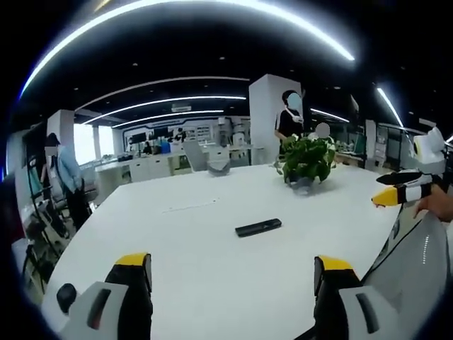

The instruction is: Press the specified remote control buttons in sequence, fully releasing each button before pressing the next.

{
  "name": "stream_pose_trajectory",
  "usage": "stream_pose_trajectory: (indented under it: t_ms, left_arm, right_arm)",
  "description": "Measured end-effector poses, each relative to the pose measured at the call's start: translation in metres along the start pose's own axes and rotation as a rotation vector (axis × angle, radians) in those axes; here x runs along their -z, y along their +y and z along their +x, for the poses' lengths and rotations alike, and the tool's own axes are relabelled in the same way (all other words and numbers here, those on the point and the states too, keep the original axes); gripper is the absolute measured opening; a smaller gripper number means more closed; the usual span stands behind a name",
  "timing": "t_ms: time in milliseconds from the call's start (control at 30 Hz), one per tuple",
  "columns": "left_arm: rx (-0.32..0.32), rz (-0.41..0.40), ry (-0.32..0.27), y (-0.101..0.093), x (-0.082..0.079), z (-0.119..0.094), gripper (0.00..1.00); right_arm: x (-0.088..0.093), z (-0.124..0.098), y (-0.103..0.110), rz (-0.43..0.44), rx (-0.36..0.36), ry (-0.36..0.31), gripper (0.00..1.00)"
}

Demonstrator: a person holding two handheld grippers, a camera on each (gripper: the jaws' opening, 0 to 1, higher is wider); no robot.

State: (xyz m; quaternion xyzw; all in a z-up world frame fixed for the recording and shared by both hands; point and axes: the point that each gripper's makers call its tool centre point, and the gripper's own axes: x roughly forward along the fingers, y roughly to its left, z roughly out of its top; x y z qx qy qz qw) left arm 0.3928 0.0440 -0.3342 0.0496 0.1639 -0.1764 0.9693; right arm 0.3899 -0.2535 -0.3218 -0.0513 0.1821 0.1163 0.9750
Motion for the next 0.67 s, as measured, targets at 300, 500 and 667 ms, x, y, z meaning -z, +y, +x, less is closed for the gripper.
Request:
stream_pose_trajectory:
  t_ms: [300,500,667]
  left_arm:
    - [-0.003,-0.008,-0.003,0.0012,0.0002,0.0002,1.0]
    - [-0.005,-0.012,0.0,0.0017,0.0009,0.0008,1.0]
    - [0.002,-0.001,-0.028,-0.0002,-0.0035,0.0007,1.0]
  right_arm:
    - [0.001,-0.0001,-0.0012,0.005,0.003,0.005,0.92]
    - [0.001,0.0001,-0.0005,0.009,-0.003,0.006,0.92]
    - [0.0019,0.0001,-0.0008,0.015,-0.004,0.01,0.9]
